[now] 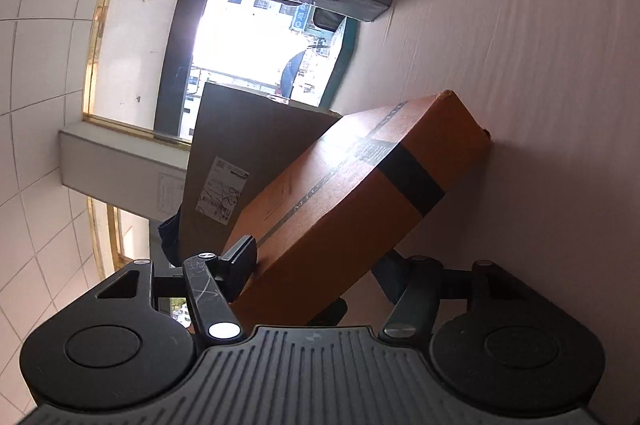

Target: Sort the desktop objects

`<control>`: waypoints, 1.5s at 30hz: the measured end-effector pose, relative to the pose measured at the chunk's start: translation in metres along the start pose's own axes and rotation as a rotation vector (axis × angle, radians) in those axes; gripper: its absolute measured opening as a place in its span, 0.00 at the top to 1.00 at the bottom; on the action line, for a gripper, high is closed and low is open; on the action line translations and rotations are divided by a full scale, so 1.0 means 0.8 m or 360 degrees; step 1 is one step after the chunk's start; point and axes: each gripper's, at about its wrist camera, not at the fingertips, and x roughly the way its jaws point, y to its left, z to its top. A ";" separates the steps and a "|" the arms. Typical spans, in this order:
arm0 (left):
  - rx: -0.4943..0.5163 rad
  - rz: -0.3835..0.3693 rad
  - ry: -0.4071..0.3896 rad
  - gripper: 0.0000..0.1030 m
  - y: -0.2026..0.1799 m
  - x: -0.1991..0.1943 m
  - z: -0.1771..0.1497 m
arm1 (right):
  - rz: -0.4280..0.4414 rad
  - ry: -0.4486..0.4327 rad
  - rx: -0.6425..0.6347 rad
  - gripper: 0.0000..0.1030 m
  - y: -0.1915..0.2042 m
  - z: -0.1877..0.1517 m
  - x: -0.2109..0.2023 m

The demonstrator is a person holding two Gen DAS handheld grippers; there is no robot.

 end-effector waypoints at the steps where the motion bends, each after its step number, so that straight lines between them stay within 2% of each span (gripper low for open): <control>1: 0.0002 -0.0021 -0.0002 0.17 0.001 -0.001 0.000 | -0.0022 0.0015 -0.0039 0.43 -0.003 0.011 -0.005; 3: 0.0043 -0.0048 0.0007 0.18 -0.001 -0.003 -0.002 | -0.0043 0.0077 -0.0159 0.47 -0.006 0.035 -0.018; 5: 0.0209 -0.0113 0.0011 0.18 -0.012 -0.012 -0.008 | -0.0024 0.0231 -0.0199 0.48 -0.011 0.060 -0.029; 7: 0.0397 -0.0181 -0.0006 0.17 -0.023 -0.026 -0.017 | -0.0133 0.0262 -0.0356 0.50 -0.008 0.077 -0.051; 9: 0.0457 -0.0306 -0.0073 0.17 -0.019 -0.048 -0.025 | -0.0287 0.0269 -0.0548 0.54 -0.004 0.091 -0.072; 11: 0.0481 -0.0392 -0.0058 0.17 -0.013 -0.056 -0.028 | -0.0320 0.0389 -0.0659 0.54 -0.014 0.101 -0.085; 12: 0.0474 -0.0424 -0.0027 0.17 -0.009 -0.055 -0.028 | -0.0287 0.0474 -0.0697 0.54 -0.018 0.106 -0.089; 14: 0.0448 -0.0411 0.0043 0.17 -0.007 -0.040 -0.021 | -0.0222 0.0570 -0.0790 0.53 -0.023 0.111 -0.105; 17: 0.0335 -0.0402 0.0167 0.17 -0.008 -0.007 0.002 | -0.0238 0.0577 -0.0860 0.50 -0.023 0.120 -0.120; 20: 0.0105 -0.0479 0.0323 0.17 -0.007 0.032 0.032 | -0.0221 0.0580 -0.0885 0.50 -0.028 0.127 -0.128; 22: -0.0020 -0.0466 0.0402 0.17 -0.009 0.059 0.053 | -0.0202 0.0580 -0.0900 0.50 -0.026 0.131 -0.130; 23: -0.0025 -0.0413 0.0389 0.17 -0.015 0.069 0.062 | -0.0198 0.0578 -0.0909 0.50 -0.024 0.132 -0.128; 27: 0.0085 0.0011 0.0103 0.17 -0.041 0.088 0.090 | -0.0177 0.0571 -0.0912 0.50 -0.024 0.132 -0.128; 29: 0.0104 -0.0053 0.0255 0.17 -0.045 0.112 0.099 | -0.0161 0.0571 -0.0914 0.50 -0.026 0.132 -0.129; 31: 0.0037 -0.0234 0.0482 0.15 -0.042 0.139 0.102 | -0.0146 0.0575 -0.0913 0.50 -0.027 0.134 -0.129; 32: -0.0017 -0.0298 0.0536 0.11 -0.039 0.148 0.103 | -0.0137 0.0580 -0.0905 0.49 -0.028 0.135 -0.129; 33: -0.0019 -0.0325 0.0554 0.04 -0.040 0.153 0.104 | -0.0127 0.0585 -0.0906 0.49 -0.029 0.136 -0.129; 34: -0.0014 -0.0346 0.0568 0.00 -0.042 0.158 0.104 | -0.0121 0.0587 -0.0899 0.49 -0.029 0.137 -0.129; 36: 0.0108 -0.0359 0.0557 0.00 -0.055 0.160 0.101 | -0.0113 0.0587 -0.0874 0.49 -0.030 0.140 -0.129; 38: 0.0141 -0.0385 0.0564 0.00 -0.059 0.160 0.099 | -0.0145 0.0559 -0.0845 0.49 -0.028 0.143 -0.130; 40: 0.0139 -0.0426 0.0599 0.00 -0.058 0.160 0.100 | -0.0195 0.0522 -0.0837 0.45 -0.024 0.143 -0.132; 42: 0.0186 -0.0500 0.0629 0.00 -0.059 0.156 0.096 | -0.0322 0.0450 -0.0922 0.30 -0.012 0.138 -0.135; 43: 0.0217 -0.0539 0.0638 0.00 -0.061 0.150 0.092 | -0.0390 0.0412 -0.0968 0.26 -0.005 0.135 -0.136; 45: 0.0284 -0.0618 0.0654 0.00 -0.065 0.138 0.083 | -0.0531 0.0350 -0.1055 0.06 0.007 0.129 -0.135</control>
